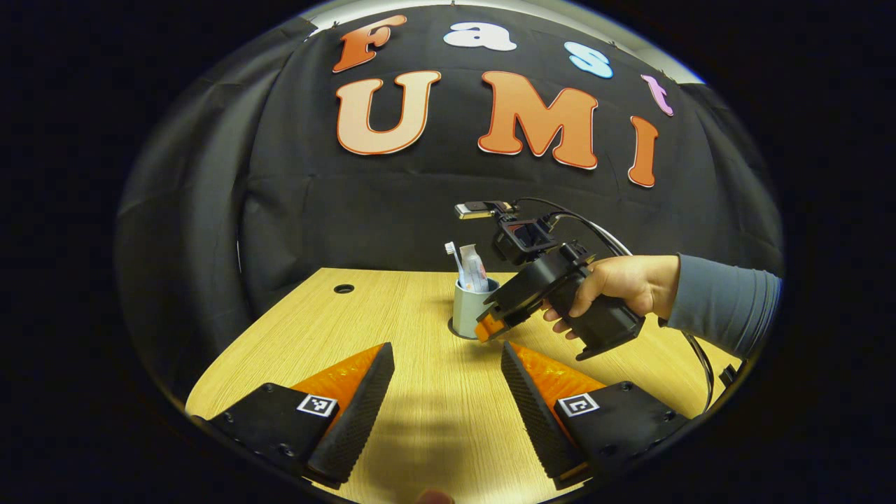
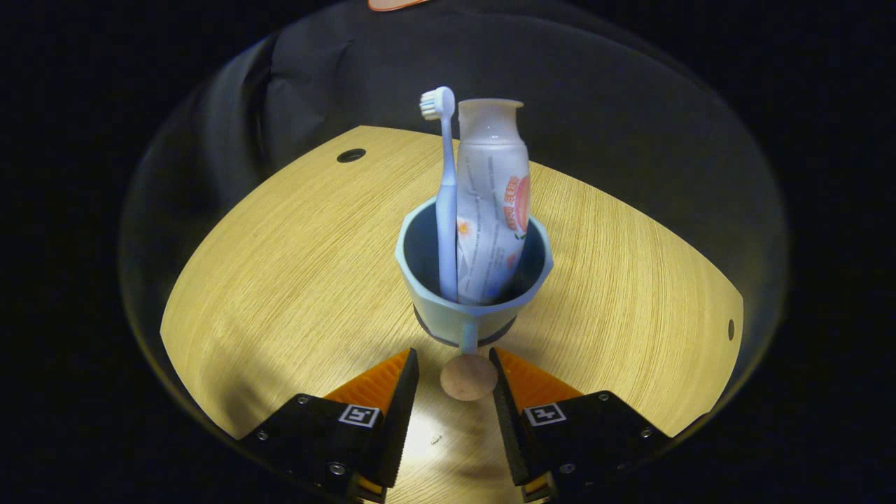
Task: Put the toothbrush and toothpaste on the desktop into the cup, then pick up the cup and place it on the coaster on the desktop.
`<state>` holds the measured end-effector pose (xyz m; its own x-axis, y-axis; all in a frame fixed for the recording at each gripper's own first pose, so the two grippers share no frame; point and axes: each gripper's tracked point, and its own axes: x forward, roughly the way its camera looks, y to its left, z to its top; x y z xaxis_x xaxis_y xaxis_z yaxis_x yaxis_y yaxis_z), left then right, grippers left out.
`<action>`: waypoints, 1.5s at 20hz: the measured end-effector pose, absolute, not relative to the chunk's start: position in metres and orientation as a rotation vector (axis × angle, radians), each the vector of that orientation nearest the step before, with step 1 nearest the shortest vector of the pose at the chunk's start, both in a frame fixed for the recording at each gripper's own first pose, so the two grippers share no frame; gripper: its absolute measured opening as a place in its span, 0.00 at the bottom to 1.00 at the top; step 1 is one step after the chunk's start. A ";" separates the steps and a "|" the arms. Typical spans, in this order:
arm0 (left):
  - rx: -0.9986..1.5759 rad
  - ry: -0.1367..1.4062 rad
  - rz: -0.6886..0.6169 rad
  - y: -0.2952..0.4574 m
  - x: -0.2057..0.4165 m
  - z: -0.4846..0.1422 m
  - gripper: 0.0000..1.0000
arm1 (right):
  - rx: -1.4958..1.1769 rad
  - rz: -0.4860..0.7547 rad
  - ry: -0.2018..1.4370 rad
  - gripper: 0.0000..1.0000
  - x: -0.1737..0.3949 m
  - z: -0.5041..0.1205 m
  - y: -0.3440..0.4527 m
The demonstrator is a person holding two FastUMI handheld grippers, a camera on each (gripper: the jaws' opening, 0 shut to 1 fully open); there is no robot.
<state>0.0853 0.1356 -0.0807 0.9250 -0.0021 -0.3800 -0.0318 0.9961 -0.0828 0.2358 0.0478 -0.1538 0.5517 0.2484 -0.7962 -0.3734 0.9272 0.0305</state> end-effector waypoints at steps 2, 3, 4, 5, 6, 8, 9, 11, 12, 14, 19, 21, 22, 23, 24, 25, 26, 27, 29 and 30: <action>-0.087 0.387 0.027 0.139 0.084 -0.079 0.99 | -0.146 0.375 0.867 0.69 0.236 -0.141 0.044; -0.084 0.384 0.032 0.139 0.083 -0.076 0.99 | -0.152 0.387 0.837 0.71 0.236 -0.133 0.040; -0.084 0.379 0.033 0.138 0.082 -0.075 0.99 | -0.164 0.388 0.809 0.78 0.235 -0.125 0.033; -0.084 0.380 0.033 0.138 0.081 -0.076 0.99 | -0.176 0.382 0.779 0.80 0.233 -0.116 0.023; -0.085 0.385 0.032 0.136 0.082 -0.078 0.99 | -0.189 0.375 0.752 0.84 0.232 -0.109 0.013; -0.085 0.389 0.027 0.132 0.084 -0.078 0.99 | -0.191 0.370 0.709 0.90 0.226 -0.097 0.001; -0.084 0.390 0.025 0.130 0.085 -0.078 0.99 | -0.193 0.365 0.685 0.92 0.222 -0.089 -0.007; -0.078 0.386 0.015 0.123 0.088 -0.077 0.99 | -0.188 0.355 0.634 0.94 0.216 -0.075 -0.022; -0.075 0.387 0.012 0.119 0.090 -0.075 0.99 | -0.173 0.356 0.615 0.95 0.211 -0.069 -0.025; -0.075 0.379 0.008 0.113 0.094 -0.070 0.99 | -0.128 0.362 0.574 0.95 0.200 -0.054 -0.032; -0.081 0.344 -0.007 0.095 0.101 -0.059 0.99 | -0.122 0.324 0.419 0.96 0.175 -0.013 -0.071; -0.089 0.331 -0.016 0.087 0.106 -0.055 0.99 | -0.095 0.315 0.394 0.96 0.163 -0.011 -0.083; -0.092 0.323 -0.019 0.083 0.107 -0.053 0.99 | -0.083 0.309 0.379 0.95 0.157 -0.008 -0.091; -0.091 0.315 -0.023 0.079 0.108 -0.049 0.99 | -0.077 0.293 0.359 0.96 0.153 -0.005 -0.101; -0.091 0.305 -0.023 0.076 0.110 -0.046 0.99 | -0.073 0.276 0.332 0.96 0.149 0.000 -0.110; -0.089 0.294 -0.025 0.073 0.112 -0.043 0.99 | -0.066 0.257 0.304 0.96 0.143 0.006 -0.118; -0.089 0.285 -0.025 0.070 0.113 -0.040 0.99 | -0.054 0.243 0.273 0.95 0.139 0.012 -0.125; -0.089 0.276 -0.026 0.067 0.115 -0.036 0.99 | -0.044 0.228 0.248 0.96 0.135 0.017 -0.131; -0.085 0.268 -0.029 0.061 0.113 -0.030 0.99 | -0.042 0.196 0.180 0.96 0.127 0.029 -0.146; -0.080 0.258 -0.028 0.059 0.112 -0.026 0.99 | -0.048 0.176 0.149 0.95 0.122 0.036 -0.155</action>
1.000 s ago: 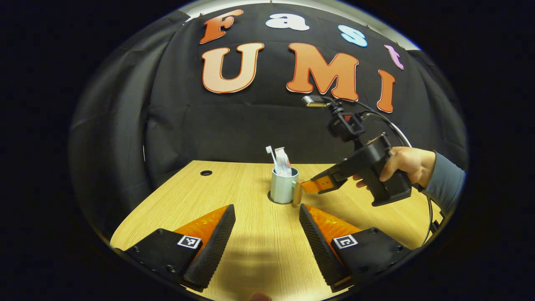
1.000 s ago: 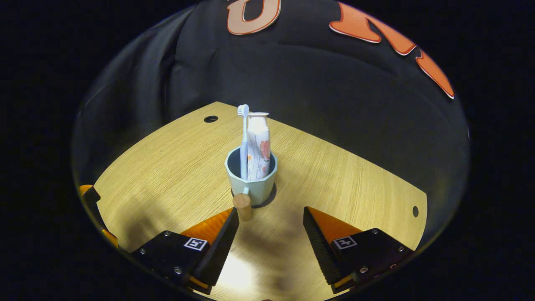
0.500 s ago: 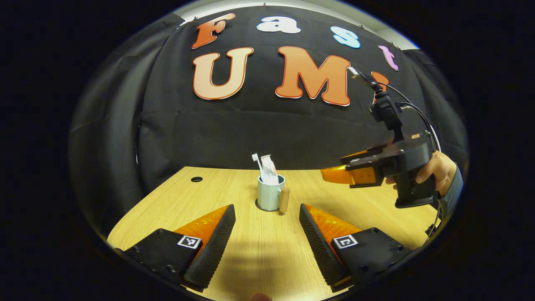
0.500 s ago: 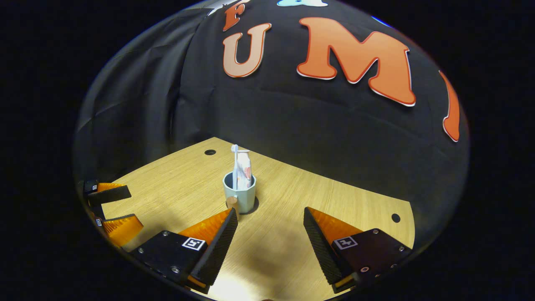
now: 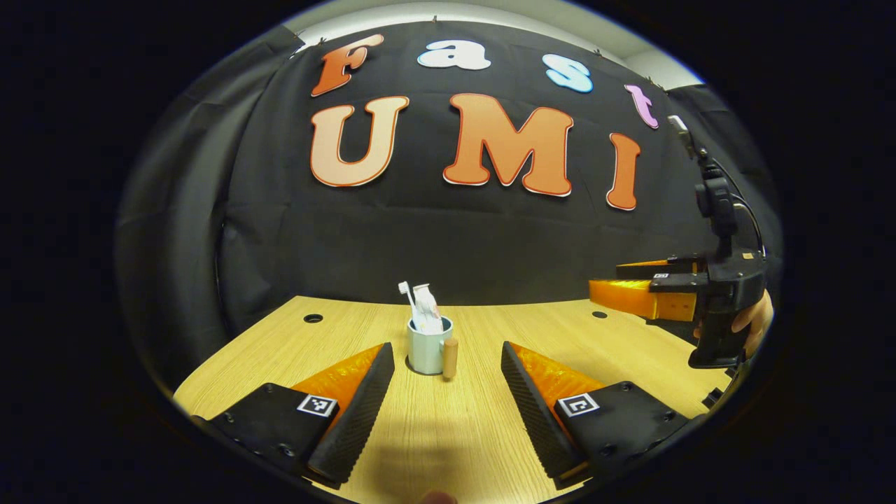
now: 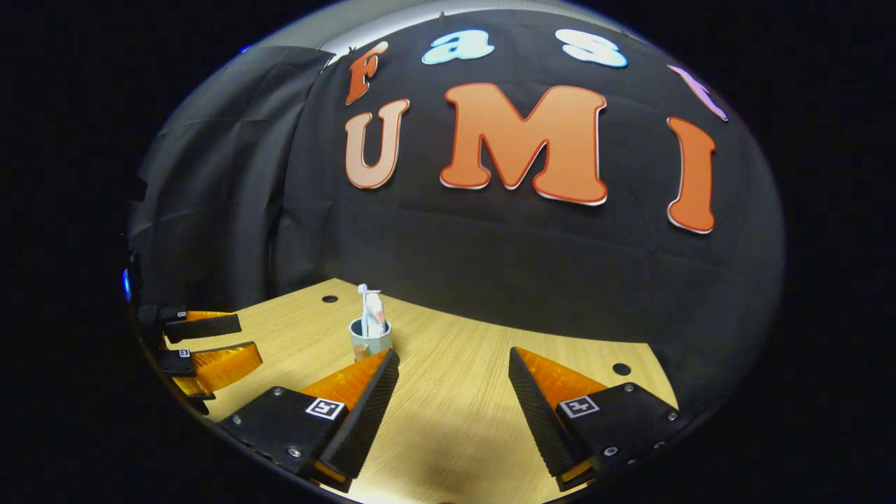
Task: Put the toothbrush and toothpaste on the desktop into the cup, then pick up the cup and place it on the coaster on the desktop.
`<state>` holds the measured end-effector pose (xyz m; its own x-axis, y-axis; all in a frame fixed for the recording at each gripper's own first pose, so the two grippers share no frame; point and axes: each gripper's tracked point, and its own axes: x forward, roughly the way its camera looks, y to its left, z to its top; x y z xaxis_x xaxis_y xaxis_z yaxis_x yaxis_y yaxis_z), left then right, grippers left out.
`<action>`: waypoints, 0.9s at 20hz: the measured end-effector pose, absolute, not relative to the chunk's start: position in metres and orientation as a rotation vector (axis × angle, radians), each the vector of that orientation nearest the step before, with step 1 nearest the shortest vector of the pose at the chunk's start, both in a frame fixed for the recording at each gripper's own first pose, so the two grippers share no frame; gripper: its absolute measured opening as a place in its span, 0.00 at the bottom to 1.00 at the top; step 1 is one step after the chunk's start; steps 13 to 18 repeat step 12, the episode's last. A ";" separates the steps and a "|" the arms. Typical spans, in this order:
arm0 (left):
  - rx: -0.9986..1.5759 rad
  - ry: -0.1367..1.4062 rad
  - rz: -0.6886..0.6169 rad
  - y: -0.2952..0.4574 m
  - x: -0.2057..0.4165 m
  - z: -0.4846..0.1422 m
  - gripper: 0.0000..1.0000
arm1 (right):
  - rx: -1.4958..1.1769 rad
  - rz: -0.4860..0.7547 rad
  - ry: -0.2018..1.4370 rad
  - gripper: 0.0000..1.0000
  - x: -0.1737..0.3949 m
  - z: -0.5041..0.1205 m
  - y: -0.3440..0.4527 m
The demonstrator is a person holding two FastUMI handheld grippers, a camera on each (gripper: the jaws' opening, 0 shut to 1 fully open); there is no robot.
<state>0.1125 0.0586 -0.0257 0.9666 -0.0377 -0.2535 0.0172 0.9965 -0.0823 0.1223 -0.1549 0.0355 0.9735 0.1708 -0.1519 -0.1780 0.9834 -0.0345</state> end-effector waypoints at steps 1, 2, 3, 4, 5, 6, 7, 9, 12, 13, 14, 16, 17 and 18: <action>-0.071 0.240 -0.023 0.057 0.112 -0.020 0.99 | -0.050 0.162 0.122 0.96 0.118 0.040 -0.162; -0.060 0.222 -0.016 0.056 0.111 -0.014 0.99 | -0.045 0.155 0.104 0.95 0.112 0.042 -0.166; -0.049 0.203 -0.010 0.055 0.110 -0.008 0.99 | -0.034 0.155 0.089 0.96 0.106 0.041 -0.167; -0.042 0.190 -0.006 0.053 0.108 -0.003 0.99 | -0.021 0.155 0.083 0.96 0.099 0.039 -0.170; -0.035 0.175 -0.008 0.049 0.108 0.001 0.99 | -0.007 0.153 0.073 0.96 0.096 0.039 -0.171; -0.030 0.162 -0.010 0.044 0.107 0.007 0.99 | 0.002 0.146 0.062 0.95 0.093 0.039 -0.173; -0.024 0.151 -0.012 0.041 0.106 0.011 0.99 | 0.005 0.133 0.045 0.95 0.089 0.040 -0.177; -0.016 0.139 -0.006 0.035 0.103 0.014 0.99 | 0.021 0.122 0.000 0.95 0.074 0.043 -0.184; -0.011 0.117 0.005 0.027 0.099 0.018 0.99 | 0.051 0.124 -0.016 0.95 0.062 0.038 -0.190; -0.011 0.117 0.005 0.027 0.099 0.018 0.99 | 0.051 0.124 -0.016 0.95 0.062 0.038 -0.190; -0.011 0.117 0.005 0.027 0.099 0.018 0.99 | 0.051 0.124 -0.016 0.95 0.062 0.038 -0.190; -0.011 0.117 0.005 0.027 0.099 0.018 0.99 | 0.051 0.124 -0.016 0.95 0.062 0.038 -0.190; -0.011 0.117 0.005 0.027 0.099 0.018 0.99 | 0.051 0.124 -0.016 0.95 0.062 0.038 -0.190; -0.011 0.117 0.005 0.027 0.099 0.018 0.99 | 0.051 0.124 -0.016 0.95 0.062 0.038 -0.190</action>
